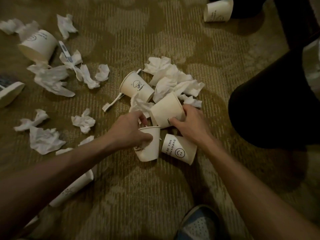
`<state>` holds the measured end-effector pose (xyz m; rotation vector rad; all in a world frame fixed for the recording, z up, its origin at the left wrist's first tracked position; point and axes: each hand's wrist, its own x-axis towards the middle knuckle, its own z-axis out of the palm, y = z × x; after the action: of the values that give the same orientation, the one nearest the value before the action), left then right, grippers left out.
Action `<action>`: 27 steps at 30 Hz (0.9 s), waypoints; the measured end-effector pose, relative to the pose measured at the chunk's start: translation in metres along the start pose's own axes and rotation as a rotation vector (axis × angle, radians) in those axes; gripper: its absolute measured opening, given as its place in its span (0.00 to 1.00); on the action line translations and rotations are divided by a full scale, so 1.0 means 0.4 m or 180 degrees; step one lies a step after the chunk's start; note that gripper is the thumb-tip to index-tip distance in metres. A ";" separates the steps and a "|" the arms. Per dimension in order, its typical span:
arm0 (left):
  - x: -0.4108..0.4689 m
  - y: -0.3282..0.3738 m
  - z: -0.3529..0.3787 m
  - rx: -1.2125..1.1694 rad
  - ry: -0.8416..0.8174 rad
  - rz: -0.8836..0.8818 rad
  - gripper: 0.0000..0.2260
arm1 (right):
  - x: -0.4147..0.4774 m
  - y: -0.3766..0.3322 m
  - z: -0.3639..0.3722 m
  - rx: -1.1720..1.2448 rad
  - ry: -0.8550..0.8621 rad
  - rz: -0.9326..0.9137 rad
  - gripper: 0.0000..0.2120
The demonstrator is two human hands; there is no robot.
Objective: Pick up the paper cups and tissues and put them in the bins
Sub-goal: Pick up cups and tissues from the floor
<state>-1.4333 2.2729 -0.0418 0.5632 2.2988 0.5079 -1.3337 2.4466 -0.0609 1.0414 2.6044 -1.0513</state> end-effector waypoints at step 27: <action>0.023 0.022 -0.083 -0.1170 -0.0804 0.0380 0.19 | -0.053 -0.035 -0.091 0.1155 -0.0738 -0.0967 0.13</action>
<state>-1.4609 2.2784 -0.0199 0.5480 1.8821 0.8446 -1.3227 2.4518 -0.0181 0.5389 2.4838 -1.6519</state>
